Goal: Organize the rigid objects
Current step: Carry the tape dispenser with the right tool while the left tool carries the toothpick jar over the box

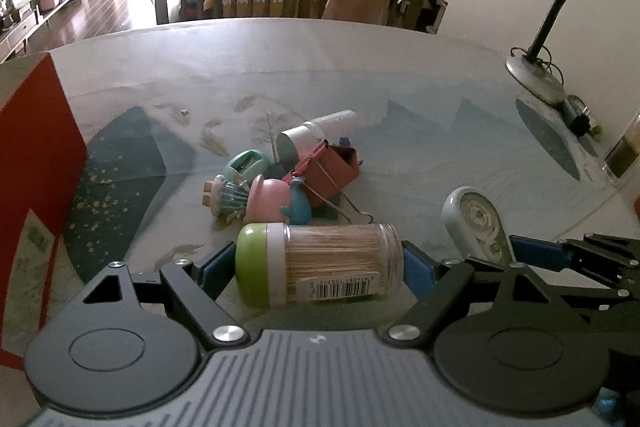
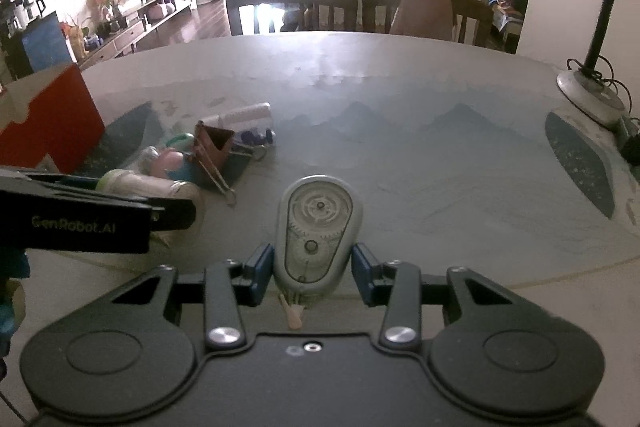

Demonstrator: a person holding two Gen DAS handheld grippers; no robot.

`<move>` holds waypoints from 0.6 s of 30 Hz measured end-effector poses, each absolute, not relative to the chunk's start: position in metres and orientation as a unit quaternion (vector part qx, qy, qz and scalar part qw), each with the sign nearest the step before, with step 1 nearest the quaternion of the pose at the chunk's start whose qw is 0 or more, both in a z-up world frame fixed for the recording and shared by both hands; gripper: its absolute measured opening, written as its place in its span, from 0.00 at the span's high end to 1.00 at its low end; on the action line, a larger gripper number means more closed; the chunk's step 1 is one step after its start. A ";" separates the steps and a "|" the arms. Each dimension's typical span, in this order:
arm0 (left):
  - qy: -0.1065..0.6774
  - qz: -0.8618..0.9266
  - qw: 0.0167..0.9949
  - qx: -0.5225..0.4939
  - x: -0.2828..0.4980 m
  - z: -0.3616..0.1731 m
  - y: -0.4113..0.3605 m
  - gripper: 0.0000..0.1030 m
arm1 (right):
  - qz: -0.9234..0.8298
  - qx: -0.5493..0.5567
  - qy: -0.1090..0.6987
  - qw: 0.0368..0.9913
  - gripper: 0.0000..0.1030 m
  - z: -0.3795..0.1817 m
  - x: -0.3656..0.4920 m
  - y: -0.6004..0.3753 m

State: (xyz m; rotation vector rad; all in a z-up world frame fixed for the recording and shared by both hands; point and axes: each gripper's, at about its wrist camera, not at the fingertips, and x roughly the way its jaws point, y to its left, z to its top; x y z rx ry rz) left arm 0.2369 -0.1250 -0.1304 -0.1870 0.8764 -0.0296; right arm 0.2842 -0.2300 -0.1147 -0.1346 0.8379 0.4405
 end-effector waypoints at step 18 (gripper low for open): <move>0.389 -0.011 0.914 -0.117 0.192 -0.061 -0.078 0.16 | 0.273 -0.072 0.362 0.888 0.60 -0.032 0.235 -0.192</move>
